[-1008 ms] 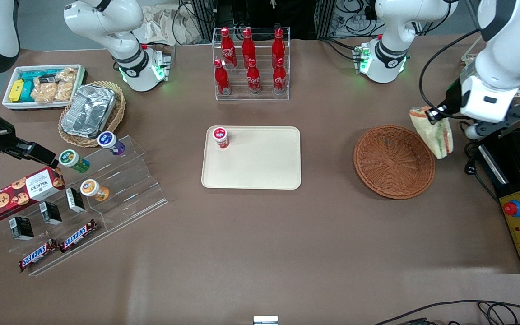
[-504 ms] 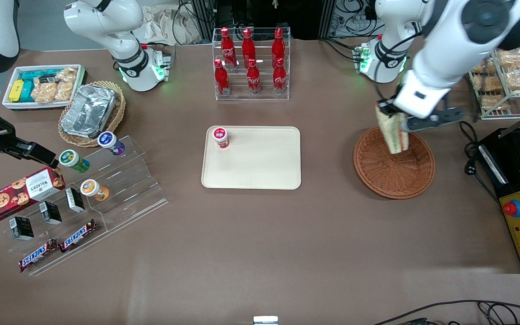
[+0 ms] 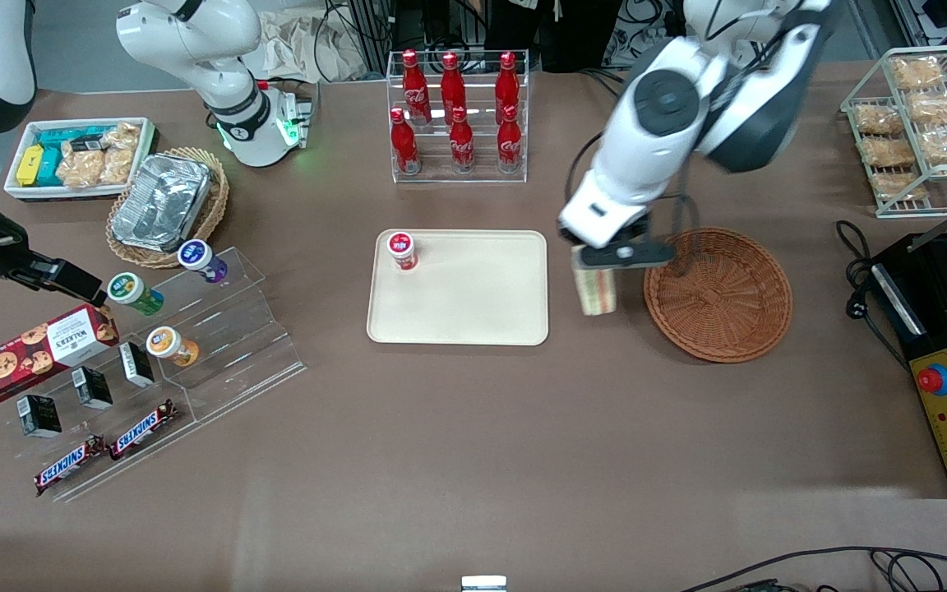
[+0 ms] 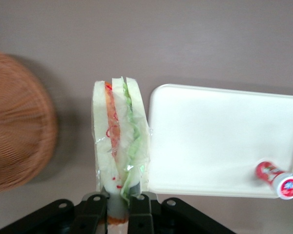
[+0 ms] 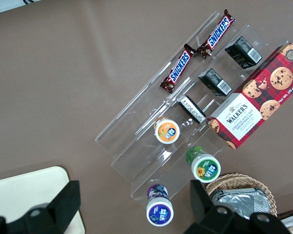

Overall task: Place sandwich from basket to tray
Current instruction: 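Carry the sandwich over to the cream tray and lower it, then open the left gripper to release the sandwich on the tray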

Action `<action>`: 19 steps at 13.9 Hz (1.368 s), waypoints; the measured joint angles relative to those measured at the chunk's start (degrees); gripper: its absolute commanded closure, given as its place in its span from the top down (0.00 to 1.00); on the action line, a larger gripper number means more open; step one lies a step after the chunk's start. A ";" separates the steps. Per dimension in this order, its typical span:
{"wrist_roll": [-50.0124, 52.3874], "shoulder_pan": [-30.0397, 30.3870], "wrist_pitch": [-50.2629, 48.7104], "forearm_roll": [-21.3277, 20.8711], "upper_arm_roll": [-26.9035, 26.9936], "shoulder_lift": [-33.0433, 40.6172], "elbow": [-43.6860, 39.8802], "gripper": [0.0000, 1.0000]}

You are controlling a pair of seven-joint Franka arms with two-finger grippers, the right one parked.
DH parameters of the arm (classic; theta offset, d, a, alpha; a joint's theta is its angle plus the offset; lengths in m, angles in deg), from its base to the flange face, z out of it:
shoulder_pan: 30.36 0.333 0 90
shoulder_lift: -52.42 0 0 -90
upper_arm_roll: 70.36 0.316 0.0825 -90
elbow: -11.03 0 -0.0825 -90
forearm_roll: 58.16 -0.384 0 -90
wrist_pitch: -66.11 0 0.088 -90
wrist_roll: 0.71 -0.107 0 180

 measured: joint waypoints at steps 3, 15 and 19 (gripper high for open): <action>3.08 -4.13 10.29 -0.02 -0.04 -5.00 1.98 0.00; 7.05 -8.35 27.17 -6.39 0.42 -13.43 11.85 0.00; 8.13 -8.95 27.51 -7.81 0.44 -13.70 11.83 0.44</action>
